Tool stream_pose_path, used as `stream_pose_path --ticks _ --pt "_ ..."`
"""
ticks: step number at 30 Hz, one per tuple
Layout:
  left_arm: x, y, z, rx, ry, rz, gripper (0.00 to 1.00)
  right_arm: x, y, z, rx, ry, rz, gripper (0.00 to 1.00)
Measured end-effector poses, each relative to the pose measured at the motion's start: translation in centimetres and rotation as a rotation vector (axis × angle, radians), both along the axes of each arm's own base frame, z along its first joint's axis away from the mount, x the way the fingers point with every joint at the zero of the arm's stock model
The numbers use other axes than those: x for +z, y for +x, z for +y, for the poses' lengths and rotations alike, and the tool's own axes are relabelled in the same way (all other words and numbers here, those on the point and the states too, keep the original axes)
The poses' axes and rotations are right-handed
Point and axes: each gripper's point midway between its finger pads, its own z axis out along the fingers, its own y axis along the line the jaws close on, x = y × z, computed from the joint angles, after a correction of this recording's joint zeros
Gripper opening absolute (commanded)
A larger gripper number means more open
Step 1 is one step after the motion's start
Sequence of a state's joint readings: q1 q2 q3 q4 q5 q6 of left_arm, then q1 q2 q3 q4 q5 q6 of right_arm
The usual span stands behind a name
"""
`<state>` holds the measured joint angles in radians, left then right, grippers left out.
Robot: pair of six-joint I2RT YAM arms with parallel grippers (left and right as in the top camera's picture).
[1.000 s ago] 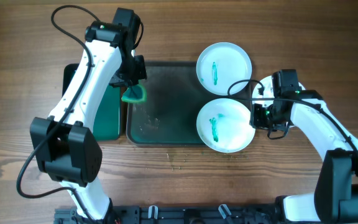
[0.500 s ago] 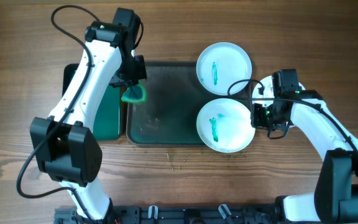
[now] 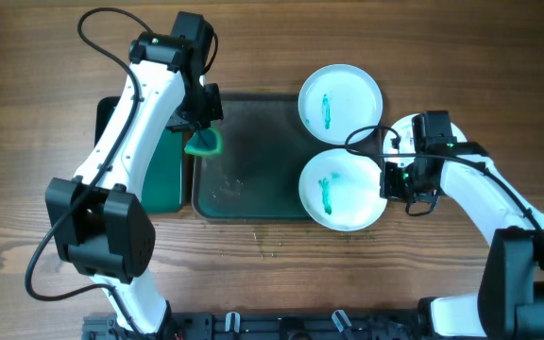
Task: Clean dirty plates on tray and stack at the side
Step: 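Grasp the lower white plate's rim and drag it left with right gripper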
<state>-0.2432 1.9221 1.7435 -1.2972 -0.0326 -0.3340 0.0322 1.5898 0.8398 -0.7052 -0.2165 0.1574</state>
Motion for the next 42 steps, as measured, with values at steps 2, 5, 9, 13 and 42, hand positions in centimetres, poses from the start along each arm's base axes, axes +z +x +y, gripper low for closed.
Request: stream_pose_path --ticks 2,5,9,13,42 --pt "0.0 0.0 0.0 0.0 0.0 0.0 0.04 0.0 0.0 0.0 0.0 0.0 0.0 0.04" --pt "0.0 0.0 0.0 0.0 0.0 0.0 0.04 0.1 -0.4 0.0 -0.001 0.001 0.018 0.04" --pt "0.0 0.0 0.0 0.0 0.0 0.0 0.04 1.3 -0.5 0.6 -0.003 0.031 0.009 0.04" --pt "0.0 0.1 0.0 0.0 -0.001 -0.004 0.04 4.2 0.9 3.6 0.022 0.072 -0.116 0.04" --pt "-6.1 -1.4 -5.5 -0.107 -0.099 0.002 0.04 -1.3 6.0 17.2 -0.073 0.234 -0.152 0.04"
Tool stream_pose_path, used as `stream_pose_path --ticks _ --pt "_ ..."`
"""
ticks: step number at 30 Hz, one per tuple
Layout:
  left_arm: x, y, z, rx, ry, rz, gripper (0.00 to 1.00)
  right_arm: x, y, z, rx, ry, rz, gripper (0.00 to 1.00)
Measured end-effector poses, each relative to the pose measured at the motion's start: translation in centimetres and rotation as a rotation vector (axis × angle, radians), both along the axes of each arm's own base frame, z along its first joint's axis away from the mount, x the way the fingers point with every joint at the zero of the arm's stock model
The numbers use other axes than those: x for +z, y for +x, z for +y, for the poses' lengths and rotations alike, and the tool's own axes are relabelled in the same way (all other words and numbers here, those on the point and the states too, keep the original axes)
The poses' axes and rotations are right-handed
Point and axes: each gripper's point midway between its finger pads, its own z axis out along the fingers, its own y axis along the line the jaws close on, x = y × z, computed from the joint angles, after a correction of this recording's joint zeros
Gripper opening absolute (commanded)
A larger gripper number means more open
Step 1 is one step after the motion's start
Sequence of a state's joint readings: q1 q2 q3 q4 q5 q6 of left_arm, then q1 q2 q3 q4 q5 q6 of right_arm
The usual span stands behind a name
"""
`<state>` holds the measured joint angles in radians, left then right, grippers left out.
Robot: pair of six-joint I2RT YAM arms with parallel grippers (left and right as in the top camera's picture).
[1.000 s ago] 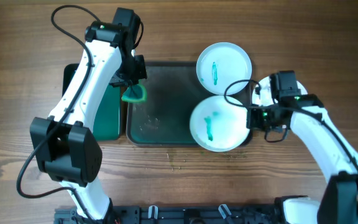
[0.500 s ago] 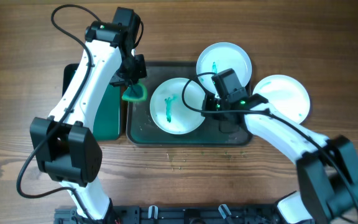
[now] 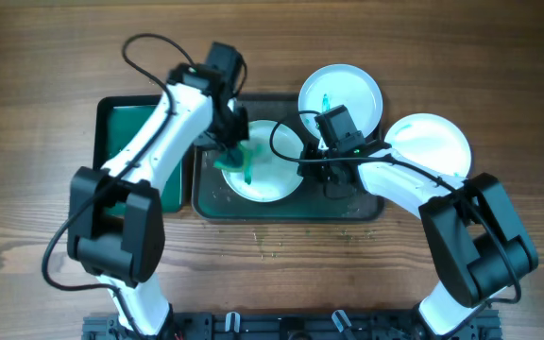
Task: Clean dirty plates on tray and stack at the side
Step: 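Grasp the lower white plate's rim and drag it left with right gripper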
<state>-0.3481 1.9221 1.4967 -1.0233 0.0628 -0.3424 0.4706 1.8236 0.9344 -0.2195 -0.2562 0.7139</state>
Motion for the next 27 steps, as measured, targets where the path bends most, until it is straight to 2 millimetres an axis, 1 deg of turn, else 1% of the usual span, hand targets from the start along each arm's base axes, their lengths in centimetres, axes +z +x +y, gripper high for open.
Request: stream_pose_path --ticks 3,7,14,17,19,22,24,27 --pt "-1.5 -0.5 -1.1 -0.026 -0.021 -0.007 0.04 0.0 -0.1 0.1 0.003 0.005 0.003 0.04" --pt "-3.1 -0.8 -1.9 -0.048 -0.029 -0.024 0.04 0.0 -0.1 0.1 0.005 0.008 0.005 0.04" --pt "-6.2 -1.1 -2.1 -0.055 -0.018 0.007 0.04 0.0 -0.1 0.2 0.009 0.01 0.004 0.04" --pt "-6.4 -1.3 -2.8 -0.079 -0.052 0.033 0.04 0.0 -0.1 0.2 0.009 0.01 0.004 0.04" --pt "-6.3 -1.7 -3.6 -0.133 -0.108 0.051 0.04 0.0 -0.1 0.2 0.009 0.009 0.006 0.04" --pt "-6.0 -3.6 -6.5 -0.275 -0.286 0.114 0.04 0.0 -0.1 0.2 0.008 0.009 0.006 0.04" --pt "-5.9 -4.6 -8.0 -0.339 -0.376 0.14 0.04 0.0 -0.1 0.2 0.008 0.009 0.006 0.04" --pt "-6.0 -4.7 -8.8 -0.364 -0.426 0.135 0.04 0.0 -0.1 0.2 0.009 0.009 0.006 0.04"
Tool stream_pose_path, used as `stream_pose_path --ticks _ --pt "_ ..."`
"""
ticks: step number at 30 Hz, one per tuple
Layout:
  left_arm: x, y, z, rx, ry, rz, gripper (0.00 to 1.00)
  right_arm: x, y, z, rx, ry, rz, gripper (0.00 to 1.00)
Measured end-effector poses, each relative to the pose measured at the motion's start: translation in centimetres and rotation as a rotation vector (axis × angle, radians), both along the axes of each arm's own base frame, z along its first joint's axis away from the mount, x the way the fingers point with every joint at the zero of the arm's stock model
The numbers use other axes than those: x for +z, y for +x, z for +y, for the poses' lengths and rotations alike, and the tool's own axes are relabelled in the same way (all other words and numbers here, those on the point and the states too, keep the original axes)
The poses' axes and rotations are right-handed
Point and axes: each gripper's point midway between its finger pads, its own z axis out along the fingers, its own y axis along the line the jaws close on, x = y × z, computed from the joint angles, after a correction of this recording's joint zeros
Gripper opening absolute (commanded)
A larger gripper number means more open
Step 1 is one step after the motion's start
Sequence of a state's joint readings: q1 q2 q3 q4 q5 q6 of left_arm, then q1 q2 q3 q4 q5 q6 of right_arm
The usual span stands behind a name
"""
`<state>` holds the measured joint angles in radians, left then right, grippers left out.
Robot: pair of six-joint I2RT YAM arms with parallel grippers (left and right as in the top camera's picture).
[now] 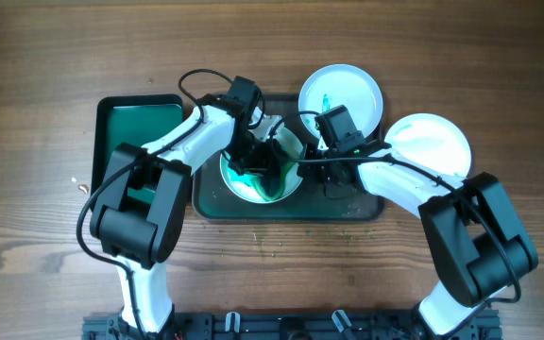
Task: Clean dirty plates on tray and stack at the side
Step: 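Grasp the lower white plate's rim and drag it left with right gripper, then scrub the held plate with the sponge in the left gripper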
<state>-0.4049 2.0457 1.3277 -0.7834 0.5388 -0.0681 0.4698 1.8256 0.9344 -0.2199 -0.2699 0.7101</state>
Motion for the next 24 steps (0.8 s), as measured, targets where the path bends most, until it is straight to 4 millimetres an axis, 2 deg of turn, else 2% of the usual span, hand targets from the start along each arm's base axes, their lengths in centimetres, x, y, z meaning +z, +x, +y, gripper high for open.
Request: stream_pose_path --ticks 2,8,11,14,16,19,21,24 --pt "-0.2 0.6 0.0 0.029 -0.001 -0.014 0.04 0.0 0.1 -0.1 -0.002 -0.001 -0.001 0.04" --pt "-0.6 4.4 0.9 0.222 0.085 -0.103 0.04 0.1 0.8 -0.2 -0.018 -0.001 -0.018 0.04" --pt "-0.6 6.0 2.7 0.364 0.22 -0.143 0.04 0.2 0.9 -0.2 -0.018 0.001 -0.022 0.05" --pt "-0.5 7.2 5.7 0.491 0.389 -0.201 0.04 0.2 0.9 -0.2 -0.018 0.002 -0.022 0.04" --pt "-0.3 7.2 8.1 0.553 0.513 -0.229 0.04 0.3 0.7 0.1 -0.009 0.011 -0.019 0.04" --pt "-0.2 6.4 10.1 0.578 0.623 -0.229 0.04 0.5 0.3 1.0 0.016 0.032 -0.014 0.04" --pt "-0.2 5.7 10.9 0.57 0.668 -0.215 0.04 0.6 0.1 1.5 0.03 0.045 -0.01 0.04" --pt "-0.4 5.0 10.8 0.486 0.664 -0.192 0.04 0.6 0.0 1.6 0.034 0.05 -0.006 0.05"
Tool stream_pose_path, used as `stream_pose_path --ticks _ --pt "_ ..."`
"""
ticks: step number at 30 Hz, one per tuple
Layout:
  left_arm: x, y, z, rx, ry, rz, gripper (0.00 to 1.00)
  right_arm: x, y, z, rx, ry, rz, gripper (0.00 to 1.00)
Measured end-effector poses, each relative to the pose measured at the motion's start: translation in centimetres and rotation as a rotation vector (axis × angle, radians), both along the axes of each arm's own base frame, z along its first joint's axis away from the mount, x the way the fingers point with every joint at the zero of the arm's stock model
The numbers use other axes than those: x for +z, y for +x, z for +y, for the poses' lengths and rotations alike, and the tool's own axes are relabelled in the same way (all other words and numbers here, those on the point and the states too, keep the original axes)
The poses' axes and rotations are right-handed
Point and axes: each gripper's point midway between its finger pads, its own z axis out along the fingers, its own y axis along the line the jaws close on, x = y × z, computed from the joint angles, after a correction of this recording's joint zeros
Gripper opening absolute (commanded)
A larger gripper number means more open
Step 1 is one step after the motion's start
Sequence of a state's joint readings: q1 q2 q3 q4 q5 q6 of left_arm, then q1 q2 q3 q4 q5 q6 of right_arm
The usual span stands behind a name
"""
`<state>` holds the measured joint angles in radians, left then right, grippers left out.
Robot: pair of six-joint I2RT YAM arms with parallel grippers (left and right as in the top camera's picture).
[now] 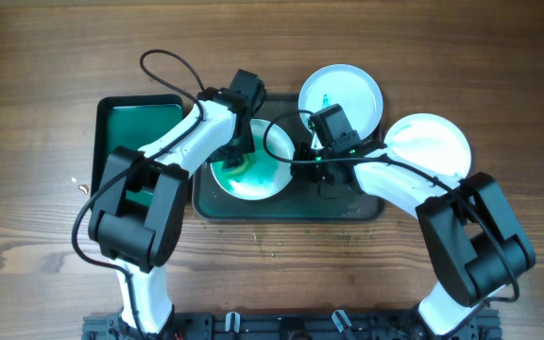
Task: Clean dirty plates on tray and stack at the side
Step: 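Scrub the held plate with the sponge in the left gripper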
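A white plate (253, 179), smeared green all over, lies in the dark tray (348, 206). My left gripper (238, 157) is shut on a green sponge (233, 164), which presses on the plate's upper left part. At the plate's right rim, my right gripper (302, 159) is shut on the edge. A second dirty plate (340, 97) with a green streak sits behind the tray. A clean white plate (430, 142) lies on the table to the right.
A green bin (138, 132) stands left of the tray, partly under the left arm. Small crumbs lie on the wood in front of the tray. Cables loop above both wrists.
The left gripper and sponge have moved from the plate's right half to its upper left. The plate sits slightly further left in the tray. My right gripper stays at the rim.
At first the sponge hung at the bare tray's left edge and my right gripper was at a streaked plate on the tray's right end. Then that plate lay inside the tray with the sponge on it. The streak has become a green smear over the plate.
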<state>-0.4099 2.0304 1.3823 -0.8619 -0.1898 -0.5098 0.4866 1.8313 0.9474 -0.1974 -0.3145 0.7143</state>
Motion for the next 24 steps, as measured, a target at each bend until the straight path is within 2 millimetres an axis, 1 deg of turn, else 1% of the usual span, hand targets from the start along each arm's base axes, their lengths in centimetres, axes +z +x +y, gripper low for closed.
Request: stream_pose_path --ticks 2,5,8,9,11,14,16,19,21,24 --pt "-0.1 -0.7 -0.6 -0.115 -0.062 0.065 0.04 -0.1 0.0 -0.2 -0.003 -0.003 0.006 0.04" --pt "-0.1 -2.5 -1.7 -0.291 -0.203 0.174 0.04 -0.1 0.0 -0.5 -0.009 -0.007 0.01 0.04" --pt "0.2 -5.0 -3.4 -0.45 -0.347 0.269 0.04 -0.2 0.1 -0.8 -0.012 -0.012 0.009 0.05" --pt "0.3 -6.3 -4.7 -0.544 -0.425 0.307 0.04 -0.2 0.1 -0.8 -0.01 -0.014 0.008 0.04" --pt "0.3 -7.0 -5.4 -0.607 -0.471 0.321 0.04 -0.2 0.1 -0.8 -0.009 -0.015 0.008 0.04" --pt "0.5 -7.5 -6.2 -0.681 -0.53 0.322 0.04 -0.2 0.1 -0.8 -0.007 -0.017 0.006 0.04" --pt "0.6 -7.6 -6.6 -0.713 -0.562 0.316 0.04 -0.2 0.1 -0.8 -0.007 -0.019 0.005 0.04" --pt "0.5 -7.1 -7.6 -0.755 -0.602 0.271 0.04 -0.2 0.1 -0.8 -0.004 -0.019 0.003 0.04" --pt "0.3 -5.9 -8.3 -0.759 -0.614 0.214 0.04 -0.2 0.2 -0.9 -0.006 -0.021 0.003 0.04" --pt "0.4 -3.1 -9.6 -0.729 -0.621 0.093 0.04 -0.3 0.3 -1.0 -0.011 -0.025 0.0 0.04"
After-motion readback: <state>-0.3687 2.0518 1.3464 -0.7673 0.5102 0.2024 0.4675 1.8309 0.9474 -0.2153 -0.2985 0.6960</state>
